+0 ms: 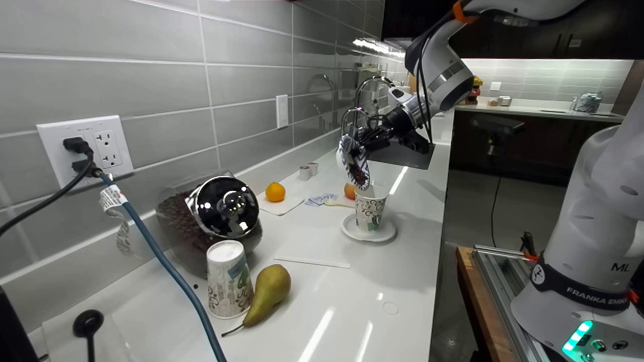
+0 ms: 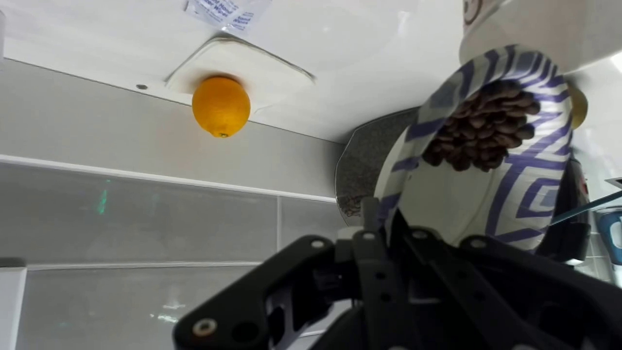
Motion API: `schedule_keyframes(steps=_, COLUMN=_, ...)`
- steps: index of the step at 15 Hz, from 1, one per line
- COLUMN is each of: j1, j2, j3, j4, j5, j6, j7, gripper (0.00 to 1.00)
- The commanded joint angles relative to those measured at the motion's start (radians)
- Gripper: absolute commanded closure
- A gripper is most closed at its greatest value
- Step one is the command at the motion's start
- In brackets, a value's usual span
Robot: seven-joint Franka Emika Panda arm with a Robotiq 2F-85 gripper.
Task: Pour the contents in the bowl into the coffee cup.
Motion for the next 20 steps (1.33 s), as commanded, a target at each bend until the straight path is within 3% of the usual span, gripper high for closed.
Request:
schedule_keyframes(steps=1, j1=-0.011, j2=-0.008, j3=-0.001, j4=-0.005, j5=0.012, j6=-0.016, j7=-0.061, gripper=0.99)
schedule_keyframes(steps=20, j1=-0.037, j2=-0.024, j3=-0.030, j4=-0.020, j5=0.077, j6=-0.166, j7=-0.324, gripper=0.99)
